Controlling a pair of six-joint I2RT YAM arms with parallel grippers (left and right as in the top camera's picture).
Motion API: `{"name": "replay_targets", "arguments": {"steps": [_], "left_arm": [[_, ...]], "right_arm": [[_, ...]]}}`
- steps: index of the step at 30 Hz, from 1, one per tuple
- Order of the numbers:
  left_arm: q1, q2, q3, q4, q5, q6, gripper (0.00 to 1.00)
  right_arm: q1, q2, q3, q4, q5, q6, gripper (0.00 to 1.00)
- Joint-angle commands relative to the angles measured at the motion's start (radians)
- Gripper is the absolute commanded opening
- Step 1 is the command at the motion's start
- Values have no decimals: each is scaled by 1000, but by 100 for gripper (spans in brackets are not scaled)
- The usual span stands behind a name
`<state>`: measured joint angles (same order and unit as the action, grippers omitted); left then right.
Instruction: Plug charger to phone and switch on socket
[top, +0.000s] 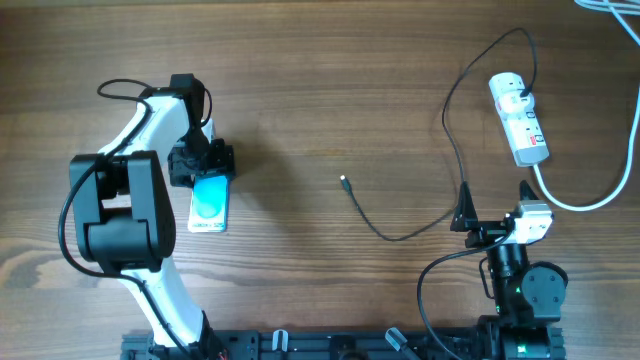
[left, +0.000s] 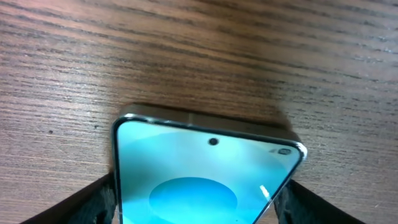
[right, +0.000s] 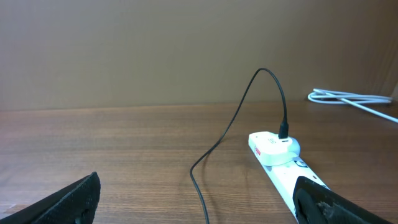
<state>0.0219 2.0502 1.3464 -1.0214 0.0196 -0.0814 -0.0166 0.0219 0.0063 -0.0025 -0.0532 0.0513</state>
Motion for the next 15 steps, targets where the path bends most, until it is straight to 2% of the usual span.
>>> {"name": "replay_targets", "arguments": {"steps": [1, 3, 4, 10, 13, 15], "left_arm": [[-6, 110, -71, 22, 192, -6, 81], [-7, 110, -71, 16, 193, -6, 89], [-7, 110, -71, 10, 193, -6, 100], [-7, 110, -85, -32, 188, -10, 100], [-7, 110, -143, 19, 166, -23, 100], [-8, 110, -185, 65, 166, -37, 96]], "right_arm": [[-6, -8, -1, 3, -15, 8, 100], [-6, -8, -1, 3, -15, 8, 100], [-6, -8, -1, 3, -15, 8, 100], [-6, -8, -1, 3, -15, 8, 100], [-6, -8, -1, 3, -15, 8, 100], [-6, -8, -1, 3, -15, 8, 100]]}}
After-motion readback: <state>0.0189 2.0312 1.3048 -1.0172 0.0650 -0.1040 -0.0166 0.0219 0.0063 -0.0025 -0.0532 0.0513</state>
